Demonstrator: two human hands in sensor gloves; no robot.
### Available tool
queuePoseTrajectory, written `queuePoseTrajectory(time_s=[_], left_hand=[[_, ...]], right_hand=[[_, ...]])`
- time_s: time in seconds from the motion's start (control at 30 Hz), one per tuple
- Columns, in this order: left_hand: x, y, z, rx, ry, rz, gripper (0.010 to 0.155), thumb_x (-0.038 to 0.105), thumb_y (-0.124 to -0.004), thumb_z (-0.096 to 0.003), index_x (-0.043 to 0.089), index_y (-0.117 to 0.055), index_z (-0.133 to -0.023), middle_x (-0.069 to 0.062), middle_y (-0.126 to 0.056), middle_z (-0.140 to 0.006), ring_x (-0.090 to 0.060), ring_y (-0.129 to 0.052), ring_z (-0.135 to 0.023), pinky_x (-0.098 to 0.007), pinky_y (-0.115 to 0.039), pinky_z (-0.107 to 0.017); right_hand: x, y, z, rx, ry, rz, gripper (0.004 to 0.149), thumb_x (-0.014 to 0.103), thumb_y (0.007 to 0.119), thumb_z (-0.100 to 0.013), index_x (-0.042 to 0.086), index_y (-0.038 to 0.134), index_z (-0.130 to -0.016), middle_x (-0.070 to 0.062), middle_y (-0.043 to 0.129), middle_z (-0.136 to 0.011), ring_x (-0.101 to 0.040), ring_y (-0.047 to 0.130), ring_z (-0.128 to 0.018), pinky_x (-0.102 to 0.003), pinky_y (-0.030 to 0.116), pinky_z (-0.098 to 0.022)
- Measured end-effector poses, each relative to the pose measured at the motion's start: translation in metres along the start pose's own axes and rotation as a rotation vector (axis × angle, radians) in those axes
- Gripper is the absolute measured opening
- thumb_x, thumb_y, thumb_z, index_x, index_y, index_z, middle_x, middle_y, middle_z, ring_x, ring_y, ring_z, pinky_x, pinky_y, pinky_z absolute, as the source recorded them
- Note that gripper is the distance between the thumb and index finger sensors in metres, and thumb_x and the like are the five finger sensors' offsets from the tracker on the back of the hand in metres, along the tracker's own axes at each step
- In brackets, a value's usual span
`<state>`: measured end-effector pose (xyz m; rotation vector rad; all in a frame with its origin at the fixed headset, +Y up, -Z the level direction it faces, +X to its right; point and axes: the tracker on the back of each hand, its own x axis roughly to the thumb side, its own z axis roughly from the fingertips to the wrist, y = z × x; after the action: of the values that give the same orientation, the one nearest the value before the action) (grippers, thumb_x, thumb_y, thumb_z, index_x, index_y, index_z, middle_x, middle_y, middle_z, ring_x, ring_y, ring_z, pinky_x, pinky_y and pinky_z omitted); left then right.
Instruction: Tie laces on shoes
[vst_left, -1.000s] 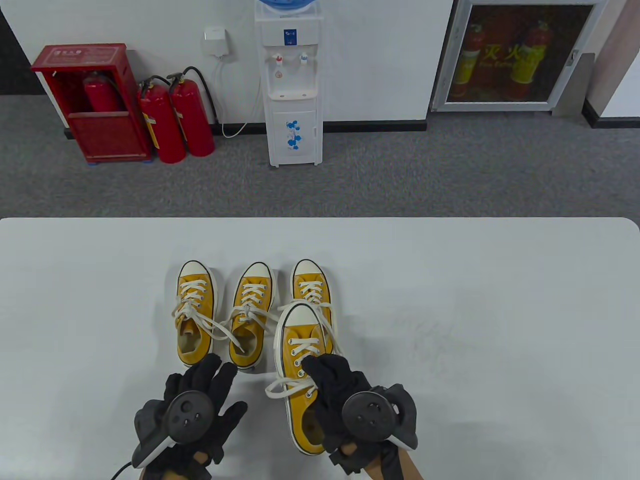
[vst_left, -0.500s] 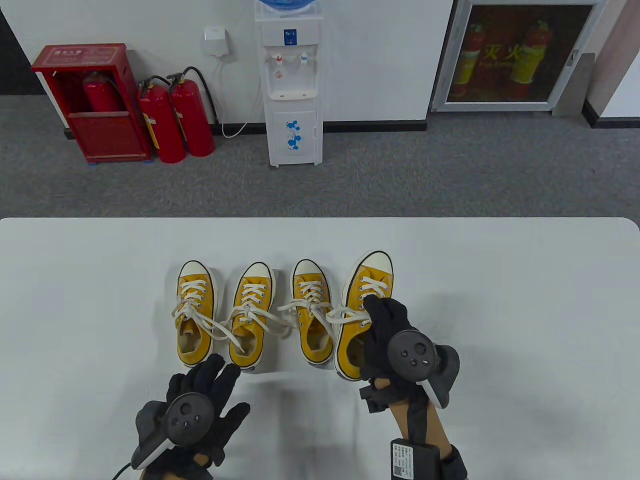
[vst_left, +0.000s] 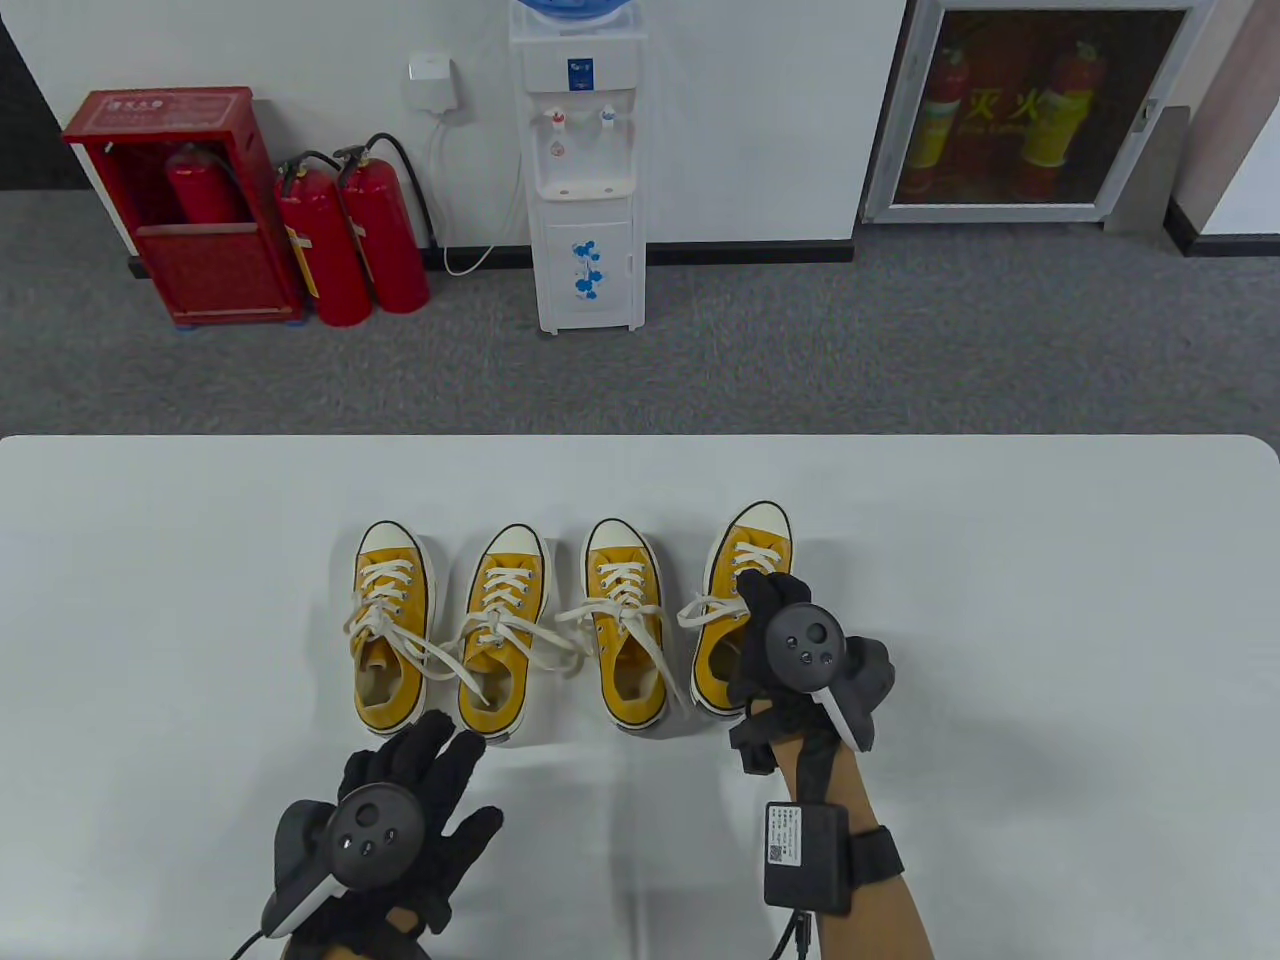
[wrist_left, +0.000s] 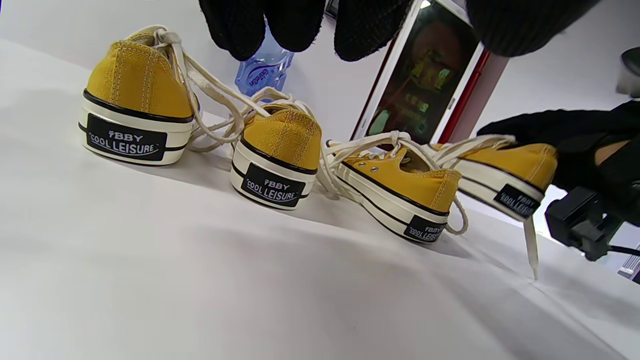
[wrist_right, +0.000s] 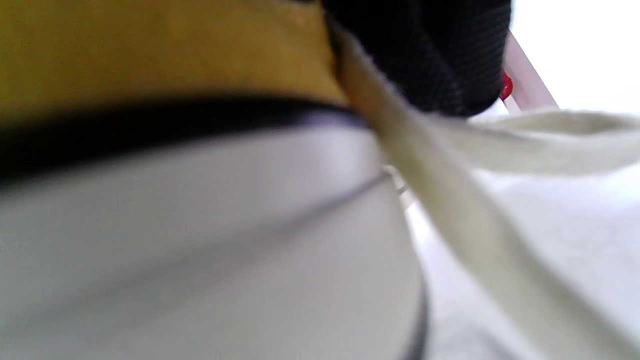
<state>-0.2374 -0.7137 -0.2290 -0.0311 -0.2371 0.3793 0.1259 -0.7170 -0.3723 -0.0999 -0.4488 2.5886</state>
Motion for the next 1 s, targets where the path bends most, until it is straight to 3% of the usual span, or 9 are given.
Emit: queuePoseTrajectory(time_s=[0.37, 0.53, 0.8, 1.0], left_hand=[[0.001, -0.001, 0.0, -0.006, -0.004, -0.005, 0.075, 0.065, -0.068, -0.0485, 0.03, -0.053, -0.114, -0.015, -0.043, -0.125, -0.046, -0.054, -0.114, -0.077, -0.037, -0.075], [0.004, -0.004, 0.0, -0.017, -0.012, -0.021, 0.075, 0.065, -0.068, -0.0485, 0.03, -0.054, -0.113, -0.011, -0.045, -0.125, -0.045, -0.053, -0.114, -0.077, -0.037, -0.075], [0.005, -0.004, -0.001, -0.025, -0.006, -0.033, 0.075, 0.065, -0.068, -0.0485, 0.03, -0.054, -0.113, -0.011, -0.045, -0.125, -0.045, -0.053, -0.114, -0.077, -0.037, -0.075], [0.007, -0.005, -0.001, -0.024, -0.006, -0.067, 0.075, 0.065, -0.068, -0.0486, 0.03, -0.054, -0.113, -0.011, -0.045, -0.125, -0.046, -0.052, -0.115, -0.077, -0.036, -0.075]], right_hand=[[-0.022, 0.034, -0.003, 0.011, 0.045, 0.026, 0.05, 0.021, 0.081, -0.044, 0.024, 0.077, -0.094, -0.004, 0.068, -0.099, -0.026, 0.101, -0.059, -0.05, 0.077, -0.064], [-0.025, 0.037, -0.004, 0.13, 0.096, 0.07, 0.055, 0.029, 0.079, -0.045, 0.03, 0.069, -0.099, -0.003, 0.062, -0.104, -0.029, 0.095, -0.07, -0.055, 0.07, -0.065], [-0.024, 0.027, 0.0, 0.324, 0.086, 0.096, 0.071, 0.042, 0.076, -0.046, 0.03, 0.044, -0.109, -0.004, 0.043, -0.113, -0.037, 0.082, -0.086, -0.063, 0.057, -0.068], [-0.012, 0.0, 0.013, 0.217, -0.008, 0.107, 0.069, 0.045, 0.077, -0.045, 0.025, 0.055, -0.107, -0.006, 0.044, -0.113, -0.042, 0.067, -0.098, -0.066, 0.05, -0.07]])
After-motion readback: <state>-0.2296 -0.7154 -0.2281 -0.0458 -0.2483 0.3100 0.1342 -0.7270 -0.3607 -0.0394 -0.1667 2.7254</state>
